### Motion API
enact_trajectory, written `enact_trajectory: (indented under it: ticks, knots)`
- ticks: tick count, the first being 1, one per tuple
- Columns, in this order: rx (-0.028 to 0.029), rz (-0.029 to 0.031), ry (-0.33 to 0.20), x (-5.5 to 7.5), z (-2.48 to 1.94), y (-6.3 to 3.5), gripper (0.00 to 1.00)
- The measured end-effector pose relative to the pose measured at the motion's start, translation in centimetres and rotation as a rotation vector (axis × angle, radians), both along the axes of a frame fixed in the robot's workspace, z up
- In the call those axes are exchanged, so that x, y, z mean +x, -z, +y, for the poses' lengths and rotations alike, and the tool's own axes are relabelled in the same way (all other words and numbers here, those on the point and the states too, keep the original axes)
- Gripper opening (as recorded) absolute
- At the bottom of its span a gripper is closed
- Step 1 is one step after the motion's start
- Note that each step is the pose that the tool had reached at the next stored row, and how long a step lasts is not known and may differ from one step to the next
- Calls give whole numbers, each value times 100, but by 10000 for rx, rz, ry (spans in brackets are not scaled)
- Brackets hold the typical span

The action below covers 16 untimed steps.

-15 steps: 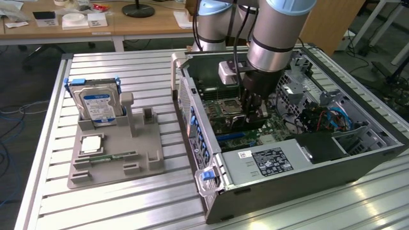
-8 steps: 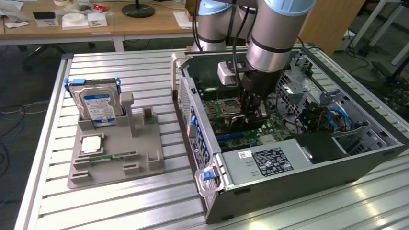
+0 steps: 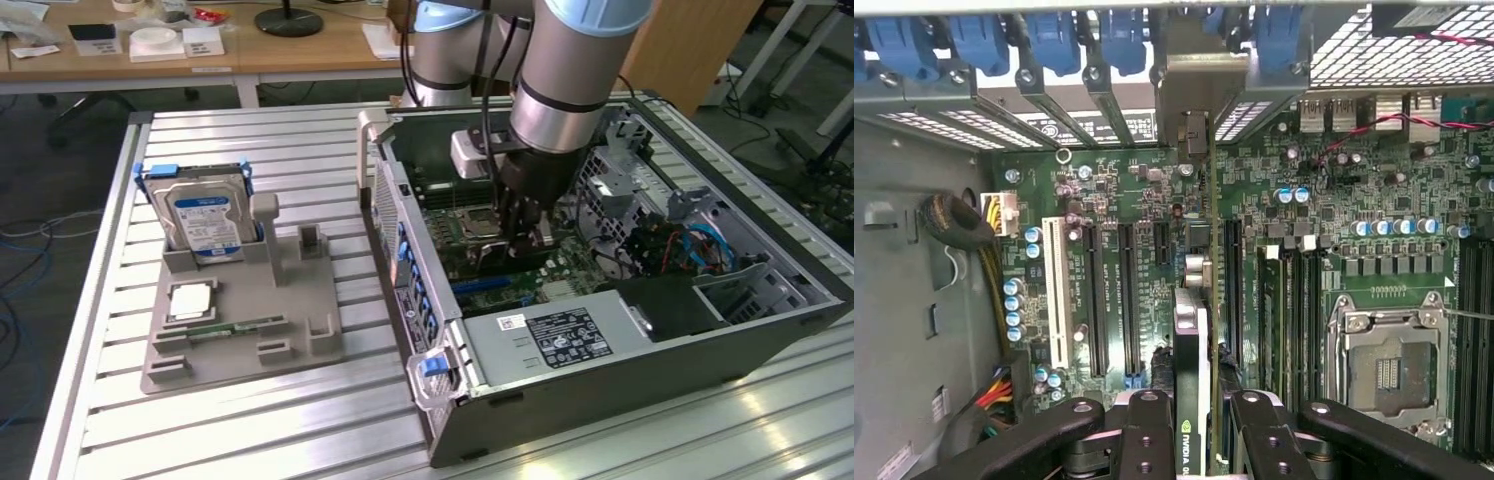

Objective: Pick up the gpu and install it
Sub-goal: 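Insert the gpu into the slot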

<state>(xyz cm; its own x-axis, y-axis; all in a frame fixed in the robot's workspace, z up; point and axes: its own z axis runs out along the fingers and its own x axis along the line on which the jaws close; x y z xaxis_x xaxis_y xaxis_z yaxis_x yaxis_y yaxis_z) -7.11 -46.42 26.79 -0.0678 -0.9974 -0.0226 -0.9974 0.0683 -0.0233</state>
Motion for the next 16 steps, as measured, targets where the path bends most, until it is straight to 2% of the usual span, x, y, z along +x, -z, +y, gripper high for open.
enact_trajectory:
  ticks: [16]
  knots:
    - [0,-1,7,-18,7,112,27]
